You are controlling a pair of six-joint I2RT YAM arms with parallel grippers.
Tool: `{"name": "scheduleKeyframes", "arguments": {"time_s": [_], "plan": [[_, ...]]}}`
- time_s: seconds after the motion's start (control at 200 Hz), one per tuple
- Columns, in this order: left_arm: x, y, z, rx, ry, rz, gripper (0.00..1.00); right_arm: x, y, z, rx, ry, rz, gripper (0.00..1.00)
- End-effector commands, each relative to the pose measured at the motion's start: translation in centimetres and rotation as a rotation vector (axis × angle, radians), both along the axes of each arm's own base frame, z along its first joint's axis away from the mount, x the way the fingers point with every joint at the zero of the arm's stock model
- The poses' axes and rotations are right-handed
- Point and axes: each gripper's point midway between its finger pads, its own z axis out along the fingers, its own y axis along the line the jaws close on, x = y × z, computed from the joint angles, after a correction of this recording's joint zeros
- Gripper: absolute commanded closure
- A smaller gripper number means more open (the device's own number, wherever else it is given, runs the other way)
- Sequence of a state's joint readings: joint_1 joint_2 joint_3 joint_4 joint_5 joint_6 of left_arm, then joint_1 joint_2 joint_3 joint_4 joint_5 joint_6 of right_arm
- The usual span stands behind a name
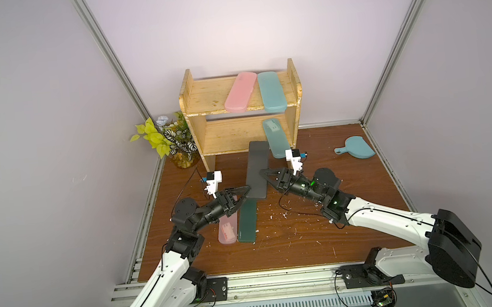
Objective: Remove the pencil cases from the shelf
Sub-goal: Pick up the pencil case from the shelf, then place the pencil case at the center of the board.
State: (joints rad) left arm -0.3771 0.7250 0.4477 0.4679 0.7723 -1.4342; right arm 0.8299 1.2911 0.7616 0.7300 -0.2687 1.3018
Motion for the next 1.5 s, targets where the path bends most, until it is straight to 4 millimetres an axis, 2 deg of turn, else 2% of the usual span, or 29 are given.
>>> {"name": "scheduleKeyframes", "arguments": {"time_s": [0.0,0.08,0.235,0.626,1.056,1.496], "plan": [[0.0,0.2,0.6,0.005,-0.029,0.023,0.32,-0.5,-0.7,0.8,0.011,-0.041,-0.011,0.76],[0.3,0.4,0.2,0.025,-0.019,0.048,0.18,-0.7,-1.1,-0.5,-0.032,-0.032,-0.022,0.76],[1.2,1.3,-1.3,0.112,0.027,0.133,0.08,-1.2,-2.2,-4.7,-0.19,0.005,-0.043,0.76],[1.9,5.7,-5.0,0.298,0.154,0.39,0.04,-3.8,-4.3,-12.9,-0.357,0.064,-0.061,0.77],[1.3,7.3,-5.7,0.308,0.205,0.463,0.03,-4.4,-2.9,-17.4,-0.388,0.121,-0.047,0.77],[0.9,7.7,-5.6,0.297,0.217,0.481,0.04,-4.3,-0.3,-20.0,-0.361,0.194,0.009,0.79]]}}
